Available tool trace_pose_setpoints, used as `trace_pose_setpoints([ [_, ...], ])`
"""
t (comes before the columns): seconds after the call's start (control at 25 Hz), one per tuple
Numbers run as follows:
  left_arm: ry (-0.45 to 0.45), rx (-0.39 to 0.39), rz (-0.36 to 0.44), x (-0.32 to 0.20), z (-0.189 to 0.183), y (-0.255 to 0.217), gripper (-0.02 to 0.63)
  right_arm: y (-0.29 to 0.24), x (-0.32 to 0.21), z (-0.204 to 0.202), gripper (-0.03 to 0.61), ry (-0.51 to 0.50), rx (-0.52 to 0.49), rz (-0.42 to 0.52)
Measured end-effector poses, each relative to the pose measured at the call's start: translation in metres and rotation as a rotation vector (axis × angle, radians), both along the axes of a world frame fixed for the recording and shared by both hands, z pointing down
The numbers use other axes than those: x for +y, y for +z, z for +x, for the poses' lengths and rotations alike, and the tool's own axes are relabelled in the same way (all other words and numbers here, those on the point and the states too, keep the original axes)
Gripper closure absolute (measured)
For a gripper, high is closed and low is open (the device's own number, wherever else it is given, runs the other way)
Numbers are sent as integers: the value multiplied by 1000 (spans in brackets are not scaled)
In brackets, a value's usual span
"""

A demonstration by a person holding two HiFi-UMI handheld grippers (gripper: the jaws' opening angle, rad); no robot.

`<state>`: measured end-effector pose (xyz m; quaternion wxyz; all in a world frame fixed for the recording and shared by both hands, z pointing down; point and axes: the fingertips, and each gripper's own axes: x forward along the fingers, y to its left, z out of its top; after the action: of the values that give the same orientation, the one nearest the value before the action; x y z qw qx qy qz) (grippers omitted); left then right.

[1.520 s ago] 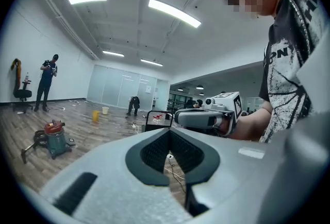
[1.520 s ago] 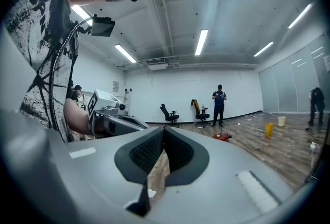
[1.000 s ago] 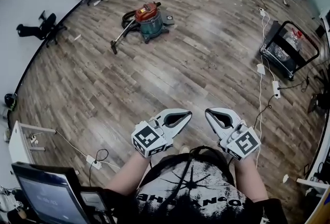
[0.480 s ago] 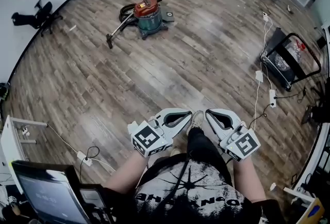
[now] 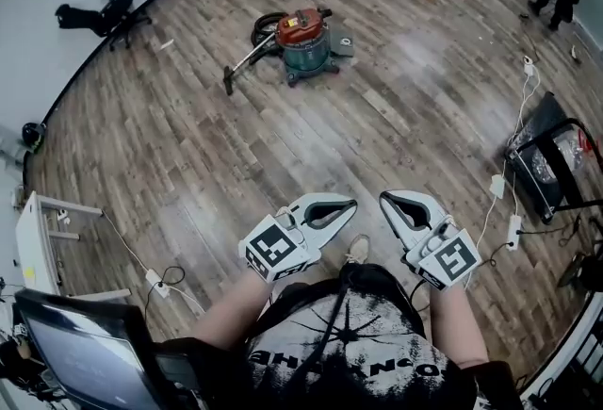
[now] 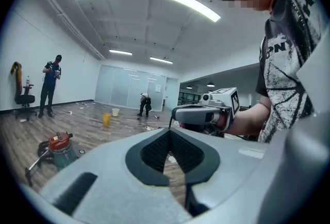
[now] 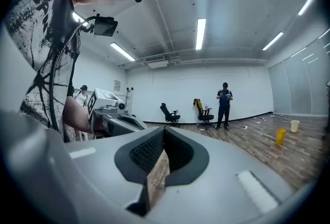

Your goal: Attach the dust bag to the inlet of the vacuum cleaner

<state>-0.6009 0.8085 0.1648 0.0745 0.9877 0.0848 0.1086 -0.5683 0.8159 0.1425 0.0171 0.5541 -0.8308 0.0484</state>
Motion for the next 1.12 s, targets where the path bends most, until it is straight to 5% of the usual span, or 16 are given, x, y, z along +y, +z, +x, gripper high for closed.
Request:
trace_pose_setpoints([
  [0.32,23,-4,31,-33,82,-3,614,1,-32,83,574,16,5,18],
  [0.76,-2,32,8,-82,127,-6,614,1,-69,131,574,41,-43,18],
  [1.12,20,42,-41,-175,180,6,614,6,-161,178,574,62,9,-13],
])
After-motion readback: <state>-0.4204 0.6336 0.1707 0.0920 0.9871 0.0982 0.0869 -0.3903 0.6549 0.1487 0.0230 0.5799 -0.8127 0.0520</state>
